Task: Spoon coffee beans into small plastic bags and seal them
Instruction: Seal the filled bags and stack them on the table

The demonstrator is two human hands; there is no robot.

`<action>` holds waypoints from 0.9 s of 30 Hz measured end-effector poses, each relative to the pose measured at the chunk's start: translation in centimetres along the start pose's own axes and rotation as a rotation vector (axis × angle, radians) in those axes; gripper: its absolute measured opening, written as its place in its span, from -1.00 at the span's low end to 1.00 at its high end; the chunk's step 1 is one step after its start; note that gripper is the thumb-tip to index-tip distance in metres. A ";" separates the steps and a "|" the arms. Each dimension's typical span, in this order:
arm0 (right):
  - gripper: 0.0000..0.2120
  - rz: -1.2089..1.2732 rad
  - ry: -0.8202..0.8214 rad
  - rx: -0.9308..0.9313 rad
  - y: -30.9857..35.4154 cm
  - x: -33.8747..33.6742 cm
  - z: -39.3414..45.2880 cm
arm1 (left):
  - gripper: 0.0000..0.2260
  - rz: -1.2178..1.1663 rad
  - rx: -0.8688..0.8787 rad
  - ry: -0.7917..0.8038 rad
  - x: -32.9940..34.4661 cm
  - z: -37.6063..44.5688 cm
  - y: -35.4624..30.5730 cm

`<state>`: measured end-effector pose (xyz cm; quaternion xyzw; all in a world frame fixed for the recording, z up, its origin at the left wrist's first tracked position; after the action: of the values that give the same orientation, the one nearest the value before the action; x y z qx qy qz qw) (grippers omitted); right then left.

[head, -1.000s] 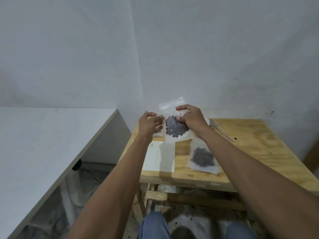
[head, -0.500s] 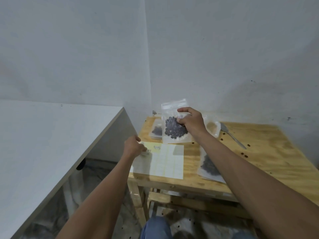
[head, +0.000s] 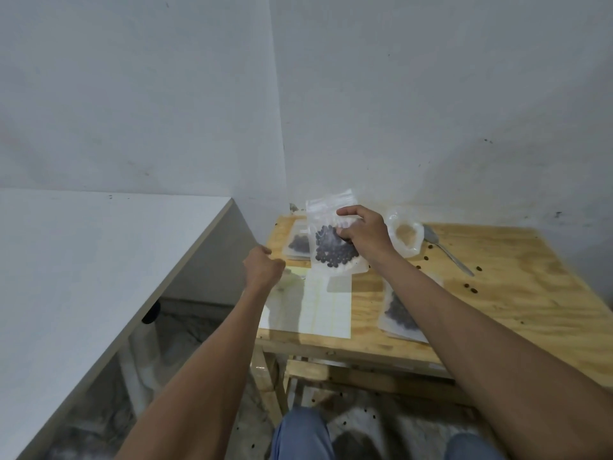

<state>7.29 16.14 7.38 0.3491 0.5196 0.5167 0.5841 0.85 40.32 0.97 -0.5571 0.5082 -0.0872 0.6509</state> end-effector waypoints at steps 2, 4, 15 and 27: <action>-0.68 0.021 -0.007 0.024 -0.3 -0.3 0.0 | -0.68 -0.282 0.098 -0.004 0.0 -1.0 -2.2; -0.66 0.036 -0.016 0.042 -0.4 -0.6 -0.1 | -0.65 -0.542 0.140 0.026 0.4 -2.2 -4.6; -0.81 0.141 -0.156 -0.009 0.7 -2.5 -0.4 | -0.66 -0.808 0.178 0.023 4.7 -6.3 -9.8; -0.74 0.099 -0.198 -0.073 0.5 -3.5 -0.4 | -0.90 -0.672 0.254 0.174 5.8 -6.5 -10.3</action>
<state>7.00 12.79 8.58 0.4022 0.4221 0.5267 0.6187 3.29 28.43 6.96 -0.5982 0.3356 -0.4054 0.6043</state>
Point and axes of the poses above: each hand's wrist, its own z-axis towards the middle knuckle, its own x-axis out of the palm, y = z × x, the point moved 7 cm from there along z, towards the middle knuckle, and after that the axes turned 6 degrees about -x, right-handed, at the moved point
